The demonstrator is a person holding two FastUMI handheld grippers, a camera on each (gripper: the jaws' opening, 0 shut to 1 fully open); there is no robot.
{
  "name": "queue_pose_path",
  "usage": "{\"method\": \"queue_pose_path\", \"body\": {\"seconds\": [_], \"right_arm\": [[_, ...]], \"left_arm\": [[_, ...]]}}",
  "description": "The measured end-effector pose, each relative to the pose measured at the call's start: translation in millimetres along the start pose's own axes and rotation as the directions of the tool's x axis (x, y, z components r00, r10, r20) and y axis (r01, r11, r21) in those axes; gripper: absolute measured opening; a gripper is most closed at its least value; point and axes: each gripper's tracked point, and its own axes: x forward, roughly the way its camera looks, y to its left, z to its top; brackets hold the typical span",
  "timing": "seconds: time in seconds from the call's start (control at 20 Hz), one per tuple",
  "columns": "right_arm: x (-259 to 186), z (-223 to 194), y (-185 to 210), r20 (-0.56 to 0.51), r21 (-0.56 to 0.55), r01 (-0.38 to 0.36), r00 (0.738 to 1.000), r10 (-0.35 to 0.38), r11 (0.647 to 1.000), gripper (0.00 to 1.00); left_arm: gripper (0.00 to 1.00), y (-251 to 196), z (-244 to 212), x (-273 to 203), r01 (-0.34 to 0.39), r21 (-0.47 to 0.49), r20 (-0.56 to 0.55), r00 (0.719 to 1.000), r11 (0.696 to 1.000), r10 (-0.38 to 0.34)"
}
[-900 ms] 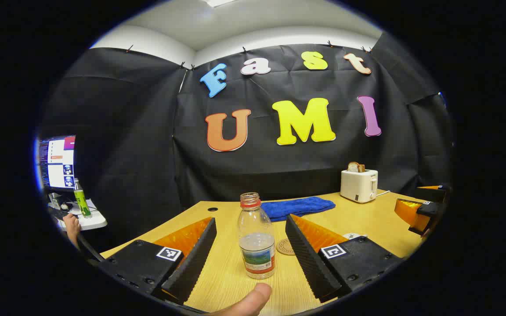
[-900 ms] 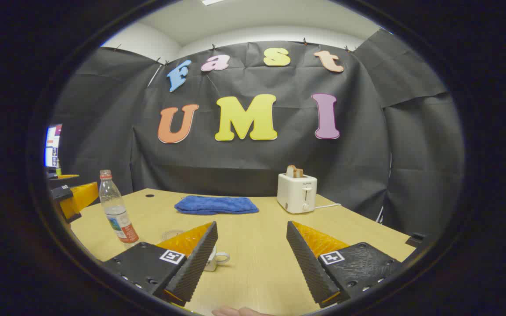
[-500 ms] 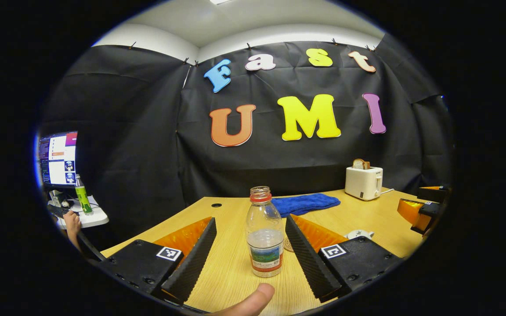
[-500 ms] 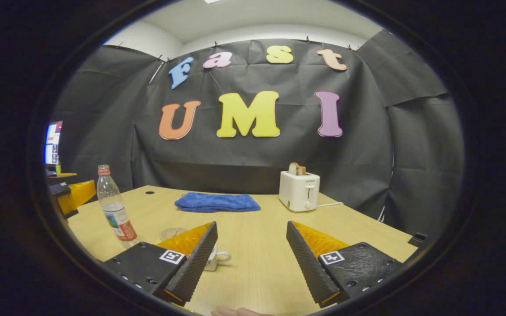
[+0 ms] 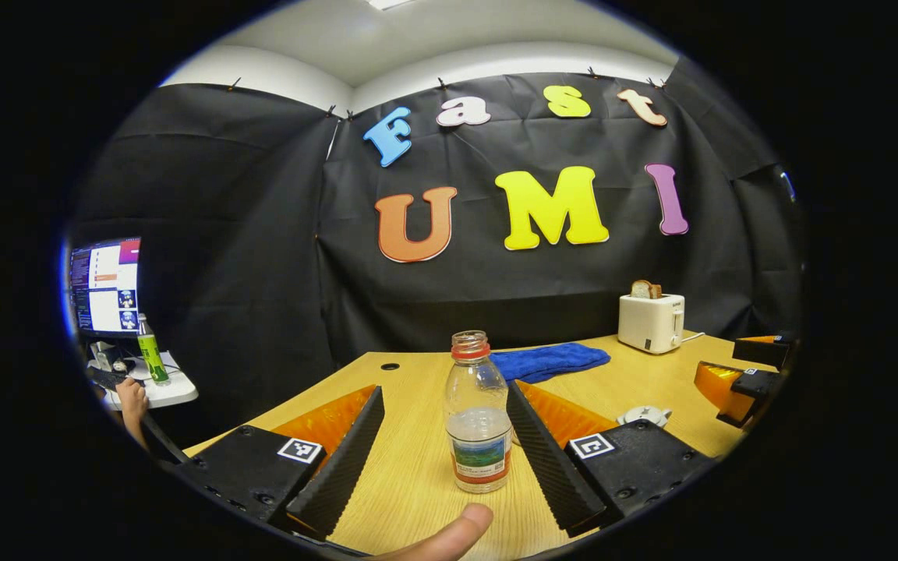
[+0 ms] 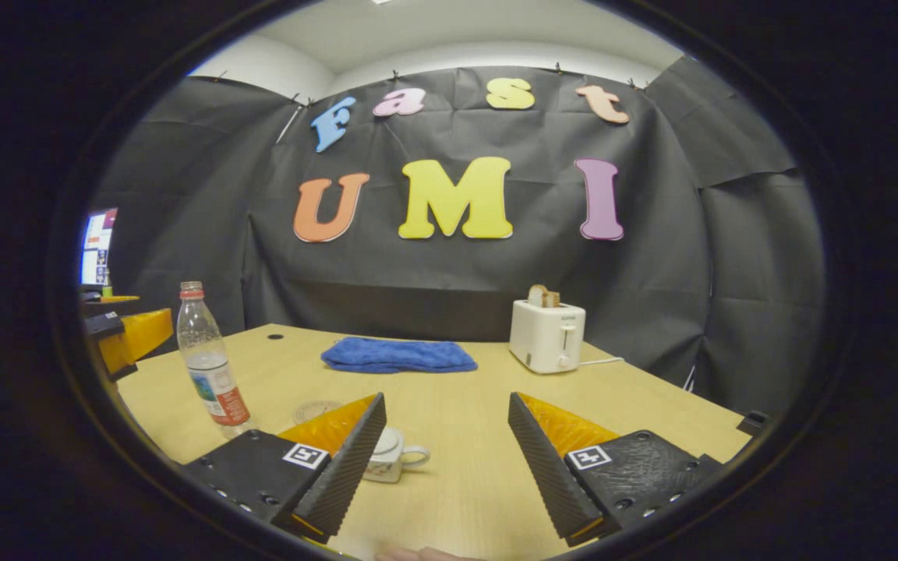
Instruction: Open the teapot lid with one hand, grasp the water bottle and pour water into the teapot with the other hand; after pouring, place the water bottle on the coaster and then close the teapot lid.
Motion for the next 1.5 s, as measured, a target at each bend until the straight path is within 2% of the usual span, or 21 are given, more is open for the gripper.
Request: {"method": "queue_pose_path", "body": {"seconds": [0.15,0.2,0.25,0.55,0.75,0.85,0.9,1.0,1.05,1.1,1.2,1.35,1.5], "right_arm": [[13,-11,16,-0.010,-0.028,-0.022,1.000,0.021,0.999,0.95],[18,-15,21,-0.017,-0.029,-0.029,0.999,0.029,0.999,0.95],[23,-19,27,-0.029,-0.027,-0.034,0.999,0.033,0.999,0.95],[50,-39,57,-0.088,0.007,-0.075,0.993,0.075,0.997,0.91],[60,-45,69,-0.100,-0.015,-0.084,0.992,0.082,0.996,0.70],[64,-48,68,-0.104,-0.022,-0.075,0.992,0.072,0.997,0.50],[65,-49,68,-0.101,-0.012,-0.076,0.992,0.075,0.997,0.35],[66,-51,65,-0.102,0.014,-0.069,0.992,0.070,0.998,0.28],[68,-52,61,-0.106,0.020,-0.054,0.993,0.056,0.998,0.28],[68,-50,64,-0.102,0.031,-0.066,0.992,0.069,0.997,0.17],[70,-51,67,-0.108,0.020,-0.074,0.991,0.076,0.997,0.08],[70,-50,67,-0.108,0.009,-0.084,0.991,0.085,0.996,0.02],[70,-45,64,-0.090,0.035,-0.074,0.993,0.077,0.997,0.01]], "left_arm": [[0.99,-1,3,0,0.000,0.011,0.013,1.000,1.000,0.000],[0.95,-1,3,-1,-0.001,0.015,0.014,1.000,1.000,0.001],[0.99,0,2,0,-0.005,0.020,0.014,1.000,1.000,0.004],[0.99,10,-5,4,-0.025,0.004,-0.008,1.000,1.000,0.025],[0.99,8,-12,7,-0.002,-0.034,-0.025,1.000,0.999,0.001],[0.99,8,-15,8,-0.001,-0.039,-0.033,0.999,0.999,0.000],[0.99,9,-17,9,-0.005,-0.038,-0.038,0.999,0.999,0.003],[0.99,8,-19,10,0.007,-0.044,-0.038,0.999,0.999,-0.009],[0.99,5,-17,9,0.024,-0.049,-0.031,0.999,0.998,-0.026],[0.99,1,-16,10,0.043,-0.055,-0.026,0.999,0.998,-0.044],[0.99,-5,-17,8,0.075,-0.074,-0.021,0.997,0.994,-0.077],[0.99,-11,-25,10,0.105,-0.093,-0.040,0.993,0.990,-0.109],[0.99,-14,-32,13,0.125,-0.092,-0.050,0.990,0.988,-0.130]]}}
